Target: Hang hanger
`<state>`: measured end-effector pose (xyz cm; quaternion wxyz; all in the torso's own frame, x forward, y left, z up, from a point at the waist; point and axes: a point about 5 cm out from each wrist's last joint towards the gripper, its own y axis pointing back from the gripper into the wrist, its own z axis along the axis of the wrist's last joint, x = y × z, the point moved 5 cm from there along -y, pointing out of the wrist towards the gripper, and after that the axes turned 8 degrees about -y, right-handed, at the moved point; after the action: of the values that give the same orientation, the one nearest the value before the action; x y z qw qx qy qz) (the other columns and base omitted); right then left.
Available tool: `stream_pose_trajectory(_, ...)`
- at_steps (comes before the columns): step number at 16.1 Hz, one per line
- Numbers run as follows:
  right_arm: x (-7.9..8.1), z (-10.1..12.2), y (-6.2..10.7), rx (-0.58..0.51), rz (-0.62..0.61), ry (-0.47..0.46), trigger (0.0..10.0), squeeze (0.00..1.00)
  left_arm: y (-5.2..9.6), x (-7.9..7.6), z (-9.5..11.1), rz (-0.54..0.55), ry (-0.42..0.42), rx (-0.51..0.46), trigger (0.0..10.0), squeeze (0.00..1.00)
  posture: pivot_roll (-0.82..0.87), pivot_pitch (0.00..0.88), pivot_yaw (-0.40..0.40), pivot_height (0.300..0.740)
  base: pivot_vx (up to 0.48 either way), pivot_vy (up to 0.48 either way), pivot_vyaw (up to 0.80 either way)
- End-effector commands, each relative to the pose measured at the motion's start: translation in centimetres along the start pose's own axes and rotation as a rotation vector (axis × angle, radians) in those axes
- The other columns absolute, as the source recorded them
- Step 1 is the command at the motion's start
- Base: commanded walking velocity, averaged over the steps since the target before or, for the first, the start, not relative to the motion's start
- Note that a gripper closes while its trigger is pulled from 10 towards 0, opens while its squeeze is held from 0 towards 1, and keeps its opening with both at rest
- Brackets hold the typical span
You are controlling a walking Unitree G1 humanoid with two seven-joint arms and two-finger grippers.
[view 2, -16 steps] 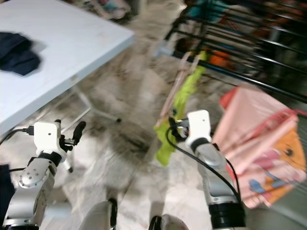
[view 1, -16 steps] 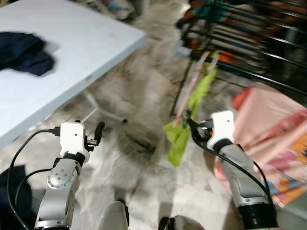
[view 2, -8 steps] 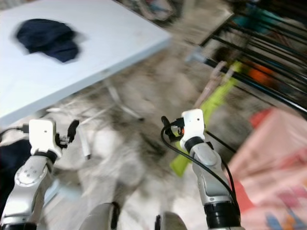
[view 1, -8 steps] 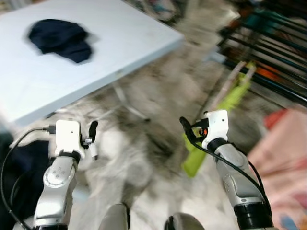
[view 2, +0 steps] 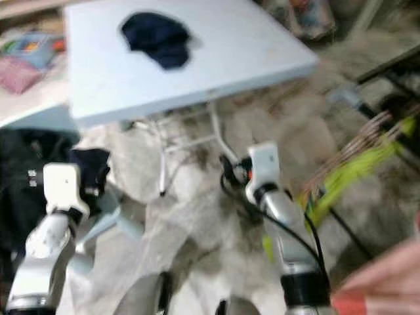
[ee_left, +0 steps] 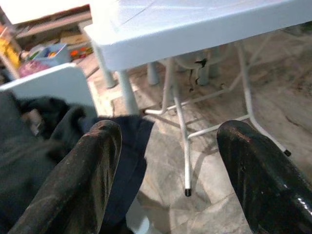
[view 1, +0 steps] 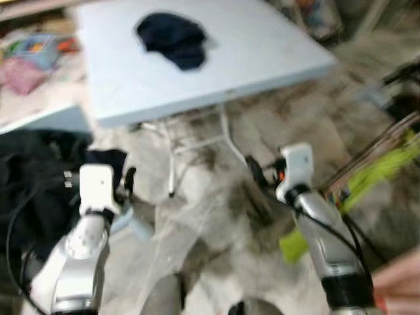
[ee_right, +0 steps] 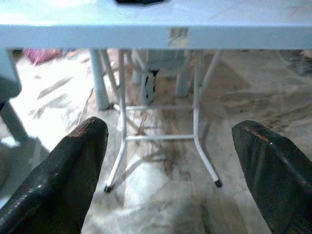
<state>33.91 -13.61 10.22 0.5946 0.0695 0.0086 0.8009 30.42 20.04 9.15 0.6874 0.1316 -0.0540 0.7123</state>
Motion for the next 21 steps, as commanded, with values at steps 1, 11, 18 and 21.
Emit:
stream_pose_trajectory(1, 0.1, 0.1, -0.1, -0.007, 0.002, -0.008, 10.0, 0.0, 0.0, 0.7, -0.1, 0.033, -0.016, 0.007, 10.0, 0.0, 0.03, 0.127, -0.031, 0.74, 0.0, 0.0, 0.8)
stream_pose_trajectory(11, 0.3, 0.1, -0.4, -0.013, 0.017, -0.006, 10.0, 0.0, -1.1, 2.7, 0.2, 0.122, -0.009, 0.003, 10.0, 0.0, 0.04, 0.112, -0.033, 0.74, 0.0, 0.0, 0.8)
stream_pose_trajectory(18, 0.2, -0.6, -0.5, 0.02, 0.005, -0.019, 10.0, 0.0, -1.3, 2.7, -0.1, 0.112, 0.002, 0.016, 10.0, 0.0, 0.04, 0.113, -0.032, 0.74, 0.0, 0.274, 0.29)
stream_pose_trajectory(21, 0.9, -0.4, -0.5, -0.015, 0.021, -0.036, 10.0, 0.0, -1.4, 2.6, 0.0, 0.105, 0.0, 0.014, 10.0, 0.0, 0.04, 0.12, -0.03, 0.74, 0.0, 0.48, 0.0)
